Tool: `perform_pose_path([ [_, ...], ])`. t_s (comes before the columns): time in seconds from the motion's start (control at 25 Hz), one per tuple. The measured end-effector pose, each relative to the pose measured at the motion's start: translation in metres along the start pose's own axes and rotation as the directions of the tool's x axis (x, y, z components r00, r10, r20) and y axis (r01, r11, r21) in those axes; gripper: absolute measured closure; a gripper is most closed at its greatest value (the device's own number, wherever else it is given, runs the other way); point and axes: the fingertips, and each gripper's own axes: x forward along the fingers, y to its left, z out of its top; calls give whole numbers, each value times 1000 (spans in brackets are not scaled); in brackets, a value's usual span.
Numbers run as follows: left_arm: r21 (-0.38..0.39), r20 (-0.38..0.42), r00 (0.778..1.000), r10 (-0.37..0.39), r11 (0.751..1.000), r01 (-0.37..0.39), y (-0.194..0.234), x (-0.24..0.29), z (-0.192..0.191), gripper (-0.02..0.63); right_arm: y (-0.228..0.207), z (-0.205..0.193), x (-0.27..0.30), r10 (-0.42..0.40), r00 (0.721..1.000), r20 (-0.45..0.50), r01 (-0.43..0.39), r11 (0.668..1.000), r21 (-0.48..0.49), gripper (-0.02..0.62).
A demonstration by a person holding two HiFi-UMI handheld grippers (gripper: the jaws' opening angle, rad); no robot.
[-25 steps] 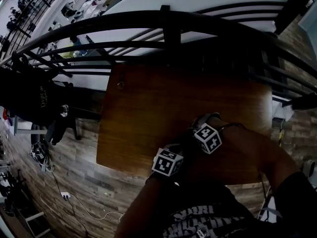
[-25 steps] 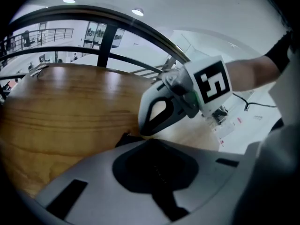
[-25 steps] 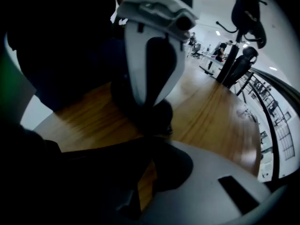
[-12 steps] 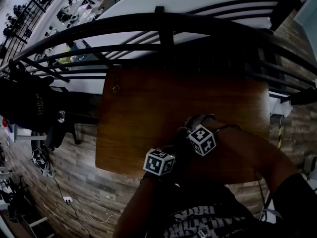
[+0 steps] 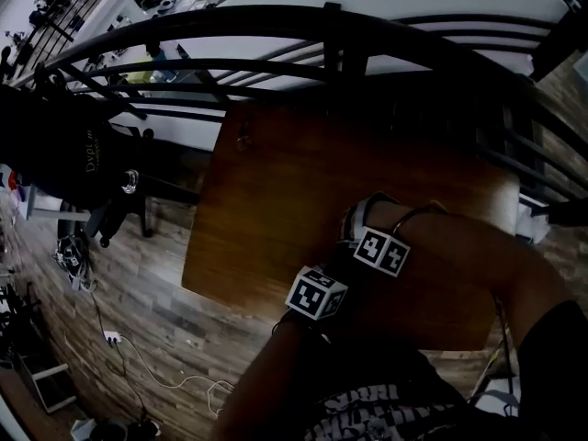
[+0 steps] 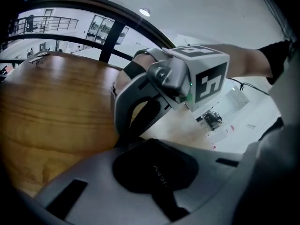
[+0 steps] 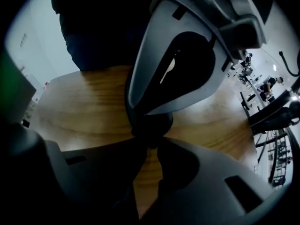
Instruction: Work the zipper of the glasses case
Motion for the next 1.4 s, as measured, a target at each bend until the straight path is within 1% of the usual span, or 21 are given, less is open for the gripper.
perform_pose_path([
  [0.12, 6, 19, 1000, 21, 1000, -21, 6, -3, 0, 603, -5, -4, 0, -5, 999, 33, 3, 998, 59, 562],
  [0.24, 15, 40, 999, 31, 999, -31, 13, -5, 1, 603, -11, -8, -1, -36, 998, 44, 28, 988, 152, 594],
  [0.4, -2, 42, 998, 36, 999, -36, 22, -7, -5, 603, -5, -5, 6, -68, 996, 51, 50, 950, 308, 598],
  [0.48, -3, 39, 999, 38, 999, -38, 23, -10, -8, 603, 3, 3, 10, -112, 992, 52, 82, 915, 394, 598],
  [0.52, -6, 36, 999, 36, 999, -35, 23, -11, -8, 603, 6, 5, 11, -147, 988, 48, 111, 889, 445, 598],
  [0.56, -11, 35, 999, 30, 999, -30, 23, -11, -8, 603, 8, 7, 11, -188, 982, 37, 144, 854, 501, 598],
  [0.68, -30, 46, 999, 10, 1000, -9, 23, -10, -5, 603, 12, 12, 9, -280, 960, -1, 214, 732, 646, 598],
  [0.8, -27, 33, 999, 7, 1000, -6, 20, -9, -7, 603, 17, 21, 10, -331, 942, -44, 255, 625, 738, 598],
  [0.92, -14, 17, 1000, 16, 1000, -15, 16, -5, -8, 603, 21, 22, 11, -378, 923, -76, 273, 501, 821, 597],
  [1.04, -3, 3, 999, 32, 999, -32, 17, -4, -7, 603, 20, 19, 11, -413, 904, -110, 287, 396, 872, 597],
  [1.12, 7, -16, 999, 41, 999, -41, 17, -5, -9, 602, 18, 22, 12, -427, 894, -138, 298, 336, 893, 597],
  [1.2, 15, -30, 999, 44, 999, -44, 15, -5, -11, 603, 19, 27, 12, -435, 885, -165, 309, 284, 908, 597],
  [1.32, 30, -45, 998, 38, 999, -37, 13, -6, -13, 603, 21, 31, 13, -440, 872, -212, 332, 215, 919, 598],
  [1.4, 44, -48, 998, 29, 999, -27, 15, -7, -14, 603, 20, 35, 15, -439, 866, -240, 345, 177, 922, 597],
])
